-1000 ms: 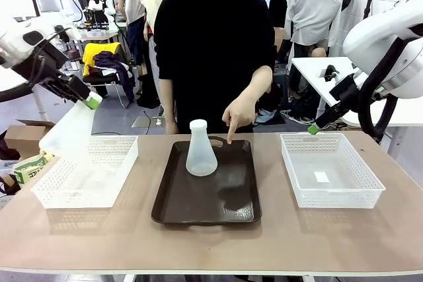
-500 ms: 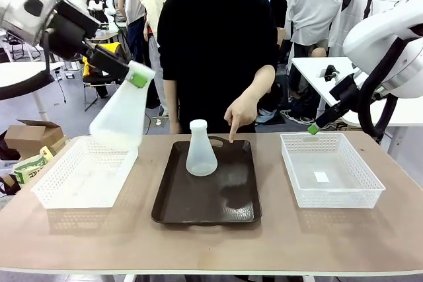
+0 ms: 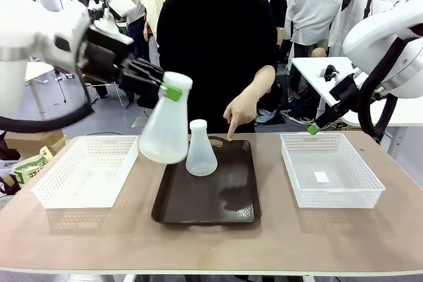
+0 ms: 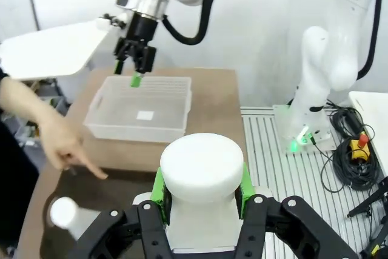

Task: Prepare the laboratory tools.
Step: Place the picked Big flask upright in the Handle tray as directed by the person.

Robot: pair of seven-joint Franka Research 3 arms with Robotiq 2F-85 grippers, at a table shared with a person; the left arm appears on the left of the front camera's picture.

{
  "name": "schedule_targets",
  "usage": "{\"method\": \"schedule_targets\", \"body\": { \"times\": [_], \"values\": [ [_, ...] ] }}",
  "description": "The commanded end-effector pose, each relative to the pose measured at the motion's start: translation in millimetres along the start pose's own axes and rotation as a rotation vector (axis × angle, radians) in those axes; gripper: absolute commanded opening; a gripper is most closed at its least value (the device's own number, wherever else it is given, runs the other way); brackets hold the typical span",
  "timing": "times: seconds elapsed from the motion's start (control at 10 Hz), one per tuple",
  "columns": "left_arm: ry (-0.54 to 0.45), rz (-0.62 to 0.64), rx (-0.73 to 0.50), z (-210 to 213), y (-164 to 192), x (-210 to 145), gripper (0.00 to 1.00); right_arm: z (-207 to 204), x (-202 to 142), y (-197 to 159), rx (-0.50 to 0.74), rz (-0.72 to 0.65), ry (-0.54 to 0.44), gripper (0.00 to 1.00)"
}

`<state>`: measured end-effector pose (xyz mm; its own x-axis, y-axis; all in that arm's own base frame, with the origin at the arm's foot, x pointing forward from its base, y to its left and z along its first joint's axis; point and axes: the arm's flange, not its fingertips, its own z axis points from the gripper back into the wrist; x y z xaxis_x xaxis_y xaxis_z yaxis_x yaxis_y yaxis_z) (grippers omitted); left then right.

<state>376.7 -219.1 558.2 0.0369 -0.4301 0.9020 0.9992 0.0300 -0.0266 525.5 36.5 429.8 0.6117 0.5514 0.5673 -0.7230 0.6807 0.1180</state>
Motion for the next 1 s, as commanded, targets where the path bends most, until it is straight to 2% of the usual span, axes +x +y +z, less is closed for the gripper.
{"method": "schedule_targets", "body": {
  "times": [0.0,0.1,0.6,0.9],
  "values": [
    [-0.047,0.037,-0.061,-8,14,-13,0.00,0,-1,-1,-0.004,0.003,0.010,1.00],
    [0.000,0.000,0.000,0,0,0,0.00,0,-1,-1,-0.004,0.003,0.010,1.00],
    [0.006,-0.013,0.001,-1,3,-4,0.00,0,-1,-1,-0.004,0.003,0.010,1.00],
    [-0.078,-0.125,0.058,-39,10,-33,0.00,0,-1,-1,-0.004,0.003,0.010,1.00]
  ]
}}
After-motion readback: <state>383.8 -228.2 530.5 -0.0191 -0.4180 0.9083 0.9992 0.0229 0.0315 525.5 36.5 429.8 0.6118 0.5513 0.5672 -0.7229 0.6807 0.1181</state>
